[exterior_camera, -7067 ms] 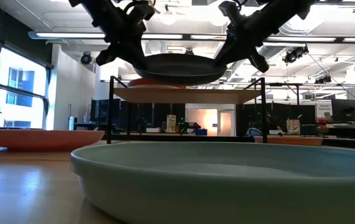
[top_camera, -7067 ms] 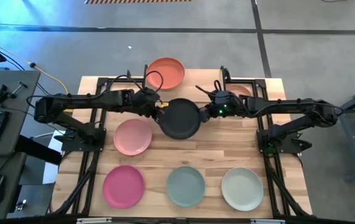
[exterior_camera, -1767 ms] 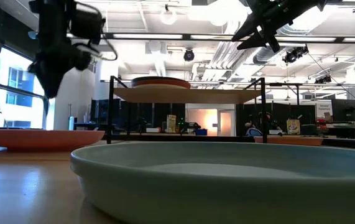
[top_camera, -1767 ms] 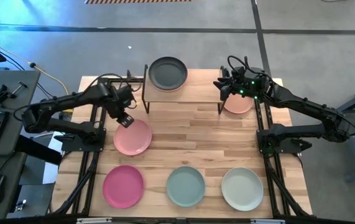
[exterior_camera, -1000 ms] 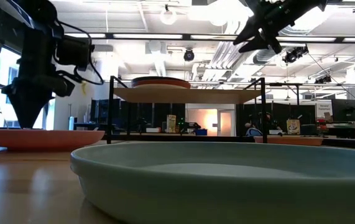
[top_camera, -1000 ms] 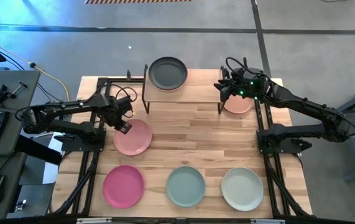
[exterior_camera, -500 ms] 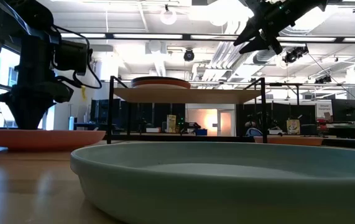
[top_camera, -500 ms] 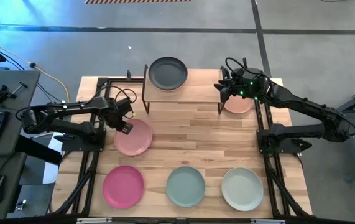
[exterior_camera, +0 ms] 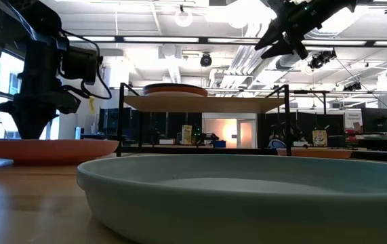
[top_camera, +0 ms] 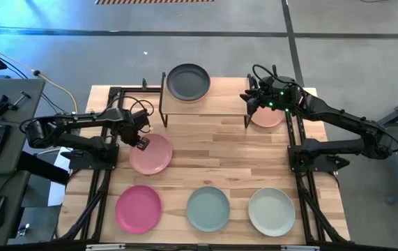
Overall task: Place and stack plates onto a shelf
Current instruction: Stack the light pink plate on top of the black plate on the shelf
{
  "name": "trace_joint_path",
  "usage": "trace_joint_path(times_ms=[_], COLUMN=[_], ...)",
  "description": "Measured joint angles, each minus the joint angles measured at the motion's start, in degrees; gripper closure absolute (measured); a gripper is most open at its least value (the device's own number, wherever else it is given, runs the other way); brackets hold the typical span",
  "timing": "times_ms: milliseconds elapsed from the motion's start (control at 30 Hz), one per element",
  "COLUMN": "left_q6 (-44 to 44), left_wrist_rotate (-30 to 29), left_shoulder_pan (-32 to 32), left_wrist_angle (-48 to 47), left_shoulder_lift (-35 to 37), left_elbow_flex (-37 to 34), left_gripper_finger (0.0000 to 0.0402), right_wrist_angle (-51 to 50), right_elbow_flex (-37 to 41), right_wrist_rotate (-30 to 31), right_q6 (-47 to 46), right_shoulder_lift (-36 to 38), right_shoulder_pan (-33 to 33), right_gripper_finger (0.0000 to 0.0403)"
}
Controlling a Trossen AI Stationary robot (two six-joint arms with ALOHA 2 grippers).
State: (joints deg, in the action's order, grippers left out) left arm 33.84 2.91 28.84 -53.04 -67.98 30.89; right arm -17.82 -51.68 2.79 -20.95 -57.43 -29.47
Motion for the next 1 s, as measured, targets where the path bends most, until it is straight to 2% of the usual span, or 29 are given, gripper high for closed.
trace_joint_path(times_ms=[200,433,767,1000], left_q6=[0.2,0.1,0.8,2.3], left_wrist_rotate=[3.3,8.1,8.7,7.5], left_shoulder_pan=[0.0,-0.1,-0.1,-0.1], left_wrist_angle=[0.0,-4.2,-10.7,-10.0], left_shoulder_lift=[1.5,5.0,11.8,15.2], left_elbow_flex=[0.0,4.1,13.6,21.0], left_gripper_finger=[0.0400,0.0401,0.0401,0.0401], right_wrist_angle=[-0.5,-0.7,-0.6,-0.6], right_elbow_flex=[0.0,0.0,0.0,0.0], right_wrist_rotate=[0.0,0.0,0.0,0.0], right_q6=[0.0,0.5,0.5,0.5], right_shoulder_lift=[0.0,0.0,0.0,0.0], right_shoulder_pan=[0.0,0.0,0.0,0.0], right_gripper_finger=[0.0251,0.0251,0.0251,0.0251])
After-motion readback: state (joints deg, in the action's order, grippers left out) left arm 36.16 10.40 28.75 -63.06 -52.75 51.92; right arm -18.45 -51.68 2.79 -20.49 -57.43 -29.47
